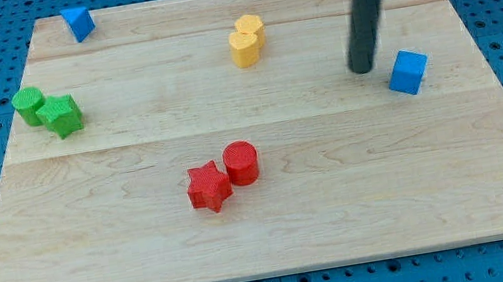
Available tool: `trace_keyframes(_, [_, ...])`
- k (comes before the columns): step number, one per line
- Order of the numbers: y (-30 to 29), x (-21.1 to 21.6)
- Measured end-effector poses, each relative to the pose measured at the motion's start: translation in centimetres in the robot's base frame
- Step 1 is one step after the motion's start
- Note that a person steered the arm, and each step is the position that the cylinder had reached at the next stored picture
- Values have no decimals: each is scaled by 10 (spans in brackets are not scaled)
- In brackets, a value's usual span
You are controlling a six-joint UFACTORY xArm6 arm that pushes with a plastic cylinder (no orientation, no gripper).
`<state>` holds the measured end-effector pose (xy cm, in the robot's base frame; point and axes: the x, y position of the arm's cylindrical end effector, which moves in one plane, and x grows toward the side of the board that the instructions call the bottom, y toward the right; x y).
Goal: Move the blue cube towards center right
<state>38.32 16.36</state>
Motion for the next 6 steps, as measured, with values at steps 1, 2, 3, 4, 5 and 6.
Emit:
trace_keyframes(1, [16,16])
trace_keyframes(2, [22,62])
trace_keyframes(3, [19,94])
trace_keyframes(4, [10,129])
trace_keyframes(5, [-23,164])
trace_keyframes(6, [-95,185])
